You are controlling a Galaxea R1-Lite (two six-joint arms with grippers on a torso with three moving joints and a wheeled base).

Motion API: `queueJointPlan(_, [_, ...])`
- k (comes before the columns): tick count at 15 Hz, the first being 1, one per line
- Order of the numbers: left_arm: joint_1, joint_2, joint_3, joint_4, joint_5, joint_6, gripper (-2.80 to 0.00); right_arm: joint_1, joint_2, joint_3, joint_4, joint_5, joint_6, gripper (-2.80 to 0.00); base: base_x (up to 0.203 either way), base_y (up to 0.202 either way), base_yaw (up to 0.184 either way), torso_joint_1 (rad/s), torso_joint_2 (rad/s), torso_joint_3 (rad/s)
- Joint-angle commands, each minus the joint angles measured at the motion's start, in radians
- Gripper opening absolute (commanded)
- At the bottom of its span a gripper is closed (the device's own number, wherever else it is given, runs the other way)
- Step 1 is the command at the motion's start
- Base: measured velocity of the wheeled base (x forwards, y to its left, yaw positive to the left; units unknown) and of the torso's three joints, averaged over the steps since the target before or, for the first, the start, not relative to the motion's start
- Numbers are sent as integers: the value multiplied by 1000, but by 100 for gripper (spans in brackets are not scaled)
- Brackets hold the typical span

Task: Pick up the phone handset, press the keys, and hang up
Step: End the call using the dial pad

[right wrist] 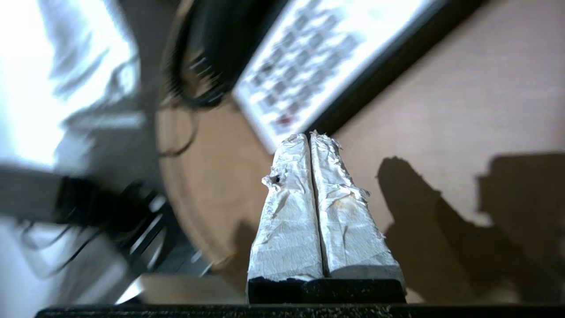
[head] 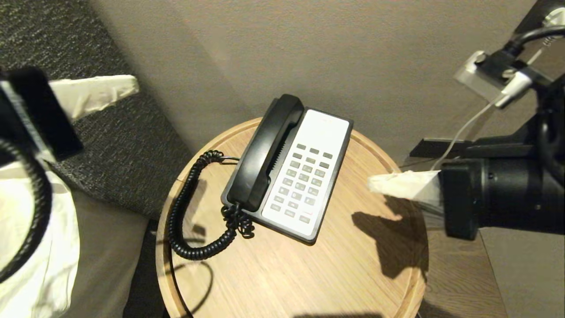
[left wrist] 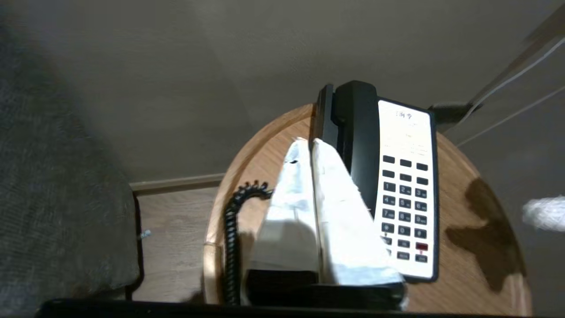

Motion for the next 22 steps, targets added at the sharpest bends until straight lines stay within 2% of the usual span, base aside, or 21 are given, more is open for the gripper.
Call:
queueJointPlan(1, [1,-113,46,-1,2,-7,-280,81,94,-11,-5,30,15,-280,0,0,0,0,0,0])
queueJointPlan(15, [-1,-169,83,-2,1,-22,-280,90,210,-9,-42,-3,16,-280,0,0,0,0,0,0])
queueJointPlan(18, [-1,-179,95,-1,1,-22,-280,87,236,-1,-153,-32,16,-280,0,0,0,0,0,0])
queueJointPlan(22, [-1,-184,100,-1,1,-22,-280,87,243,4,-165,-35,14,-280,0,0,0,0,0,0])
